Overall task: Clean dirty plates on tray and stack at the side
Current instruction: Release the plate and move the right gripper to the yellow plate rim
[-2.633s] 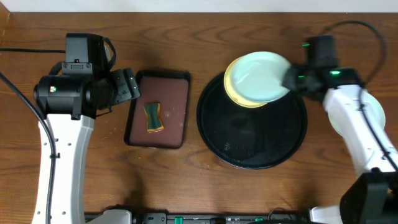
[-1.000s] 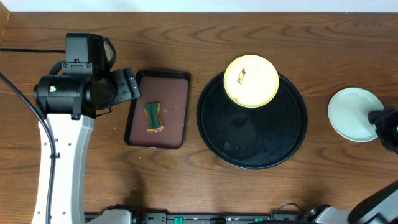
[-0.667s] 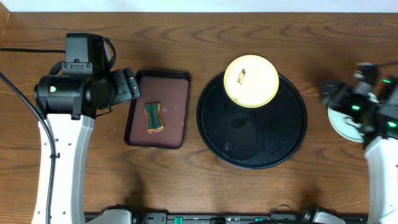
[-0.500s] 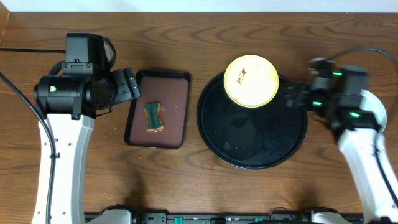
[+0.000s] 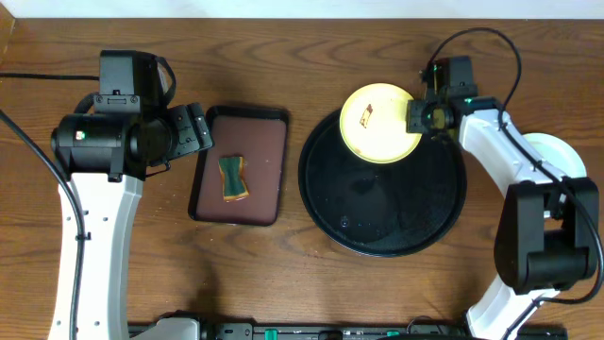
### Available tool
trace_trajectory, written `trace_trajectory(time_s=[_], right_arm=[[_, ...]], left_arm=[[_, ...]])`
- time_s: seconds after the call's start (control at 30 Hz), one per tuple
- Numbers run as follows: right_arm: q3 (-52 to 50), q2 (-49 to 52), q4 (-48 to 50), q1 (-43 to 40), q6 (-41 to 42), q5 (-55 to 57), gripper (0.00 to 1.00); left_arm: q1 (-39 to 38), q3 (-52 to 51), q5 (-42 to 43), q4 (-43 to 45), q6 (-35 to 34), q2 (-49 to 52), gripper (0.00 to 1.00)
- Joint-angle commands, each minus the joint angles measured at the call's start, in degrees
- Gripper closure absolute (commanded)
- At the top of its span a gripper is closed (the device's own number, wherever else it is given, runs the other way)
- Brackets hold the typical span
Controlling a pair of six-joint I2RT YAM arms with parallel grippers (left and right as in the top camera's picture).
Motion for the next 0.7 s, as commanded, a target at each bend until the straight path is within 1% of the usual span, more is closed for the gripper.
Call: trace_trajectory(time_s=[0.0, 0.07, 0.17, 0.3, 0.4, 0.67], right_arm=[[1.4, 0.8, -0.4, -0.7, 0.5, 2.1, 0.59], [1.4, 1.9, -0.5, -1.0, 1.1, 3.0, 0.64], [1.4, 4.4, -0.4, -1.3, 1.7, 2.7, 0.67], [1.4, 7.2, 0.3, -1.4, 1.8, 0.8, 0.77], [1.4, 7.7, -0.7, -1.4, 3.2, 0.8, 0.98], [1.4, 2.7, -10.6, -1.0, 4.2, 0.7, 0.99]], left_arm=[[0.2, 0.9, 0.2, -0.1, 0.3, -0.1, 0.13], [0.2, 0.9, 0.2, -0.1, 0.3, -0.1, 0.12], [0.2, 0.9, 0.2, -0.1, 0.3, -0.1, 0.12], [0.2, 0.9, 0.2, -0.1, 0.3, -0.1, 0.12], [0.2, 0.9, 0.2, -0.1, 0.3, -0.1, 0.12], [0.2, 0.9, 0.2, -0.1, 0.3, -0.1, 0.12]])
